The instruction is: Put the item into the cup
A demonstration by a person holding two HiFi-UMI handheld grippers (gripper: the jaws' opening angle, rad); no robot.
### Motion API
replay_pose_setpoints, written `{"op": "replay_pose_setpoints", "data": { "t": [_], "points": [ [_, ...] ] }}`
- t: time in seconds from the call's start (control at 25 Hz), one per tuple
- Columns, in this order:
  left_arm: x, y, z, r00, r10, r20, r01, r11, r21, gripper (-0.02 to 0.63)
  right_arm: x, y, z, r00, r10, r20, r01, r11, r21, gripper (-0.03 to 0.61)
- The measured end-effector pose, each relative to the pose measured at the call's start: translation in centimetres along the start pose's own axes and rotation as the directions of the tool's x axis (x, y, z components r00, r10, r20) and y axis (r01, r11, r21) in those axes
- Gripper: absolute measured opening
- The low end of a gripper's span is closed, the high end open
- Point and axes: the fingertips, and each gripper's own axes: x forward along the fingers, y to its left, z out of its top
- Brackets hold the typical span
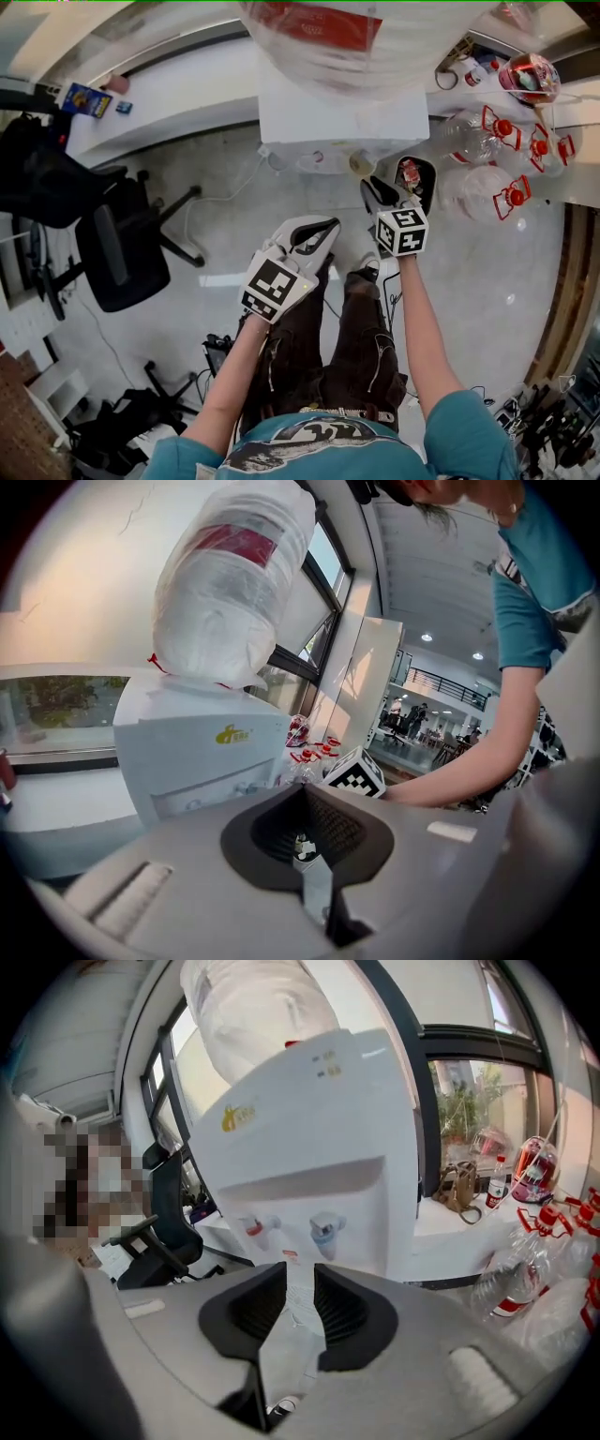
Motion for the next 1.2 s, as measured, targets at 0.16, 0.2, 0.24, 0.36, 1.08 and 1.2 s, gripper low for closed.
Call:
{"op": "replay_pose_setpoints", "data": {
  "t": [0.16,0.2,0.24,0.36,1.08,1.2],
  "points": [
    [-0.5,-0.1,0.8,1.000,-0.006,-0.012,0.006,1.000,0.030,0.012,-2.9,2.0,2.1,0.998,0.025,0.056,-0.025,1.000,0.000,0.089],
    [-0.6,-0.1,1.0,1.000,-0.007,-0.014,0.007,0.999,0.037,0.012,-3.7,2.5,2.7,0.997,0.032,0.072,-0.033,0.999,0.005,0.089],
    [-0.8,-0.1,1.3,1.000,-0.007,-0.017,0.008,0.999,0.044,0.012,-4.4,3.1,3.4,0.995,0.039,0.089,-0.041,0.999,0.011,0.089],
    [-1.4,-0.3,1.9,1.000,-0.010,-0.021,0.012,0.998,0.061,0.012,-6.5,4.8,5.3,0.988,0.060,0.139,-0.065,0.997,0.029,0.087],
    [-4.3,-2.7,4.2,0.995,-0.095,-0.023,0.096,0.991,0.091,0.012,-16.0,11.8,12.0,0.956,0.117,0.270,-0.144,0.986,0.083,0.064],
    [-4.1,-2.4,4.2,0.996,-0.086,-0.021,0.087,0.993,0.079,0.012,-16.9,12.4,11.7,0.960,0.114,0.257,-0.137,0.988,0.071,0.055]
  ]
}}
